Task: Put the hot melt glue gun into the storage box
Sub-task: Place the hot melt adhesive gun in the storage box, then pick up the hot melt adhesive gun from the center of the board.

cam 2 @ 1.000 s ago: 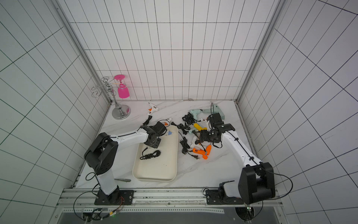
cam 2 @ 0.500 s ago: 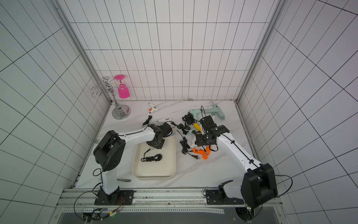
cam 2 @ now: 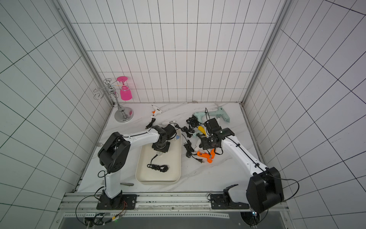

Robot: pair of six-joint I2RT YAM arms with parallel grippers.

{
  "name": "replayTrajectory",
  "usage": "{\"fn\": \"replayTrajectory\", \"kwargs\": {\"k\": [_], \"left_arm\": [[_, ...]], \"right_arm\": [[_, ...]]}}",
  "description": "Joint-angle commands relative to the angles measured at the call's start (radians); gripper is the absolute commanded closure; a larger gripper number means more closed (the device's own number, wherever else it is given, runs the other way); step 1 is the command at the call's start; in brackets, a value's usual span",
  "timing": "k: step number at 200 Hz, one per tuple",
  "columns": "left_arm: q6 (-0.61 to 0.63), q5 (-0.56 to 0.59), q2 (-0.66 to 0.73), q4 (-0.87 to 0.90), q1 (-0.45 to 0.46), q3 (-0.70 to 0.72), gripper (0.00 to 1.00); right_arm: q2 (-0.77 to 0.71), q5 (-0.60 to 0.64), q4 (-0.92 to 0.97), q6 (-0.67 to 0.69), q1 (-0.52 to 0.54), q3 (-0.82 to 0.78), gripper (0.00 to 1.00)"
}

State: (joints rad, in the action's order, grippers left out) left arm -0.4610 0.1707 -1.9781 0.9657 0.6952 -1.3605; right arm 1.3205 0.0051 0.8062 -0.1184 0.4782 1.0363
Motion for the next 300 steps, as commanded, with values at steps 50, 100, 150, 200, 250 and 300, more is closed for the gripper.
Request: {"fn": "replayTrajectory", "kwargs": {"k": [50, 100, 150, 200, 250, 300], "left_arm": [[0.002, 0.023, 0.02, -0.073, -0.031, 0.032, 0.49], [0.071, 0.14, 0.261, -0.026, 0.015, -0.036, 0.21], [0.127, 0.135, 0.369, -0.02, 0.017, -0.056, 0.2], [0.133, 0.099, 0.368, -0.04, 0.0, -0.009, 0.2], [0.132, 0.098, 0.381, -0.064, -0.013, 0.032, 0.2], [0.151, 0.09, 0.401, -0.083, -0.029, 0.053, 0.2]], "right_arm": [[0.087, -0.048, 0.029, 0.073, 0.009, 0.014, 0.34], [-0.056, 0.028, 0.001, 0.004, 0.031, -0.027, 0.4], [-0.061, -0.185, 0.105, -0.004, 0.15, 0.071, 0.48], [0.157, -0.315, 0.053, -0.009, 0.185, 0.118, 0.57], [0.276, -0.262, -0.003, -0.04, 0.003, 0.134, 0.54], [0.368, -0.158, 0.017, 0.083, -0.059, 0.126, 0.47]]}}
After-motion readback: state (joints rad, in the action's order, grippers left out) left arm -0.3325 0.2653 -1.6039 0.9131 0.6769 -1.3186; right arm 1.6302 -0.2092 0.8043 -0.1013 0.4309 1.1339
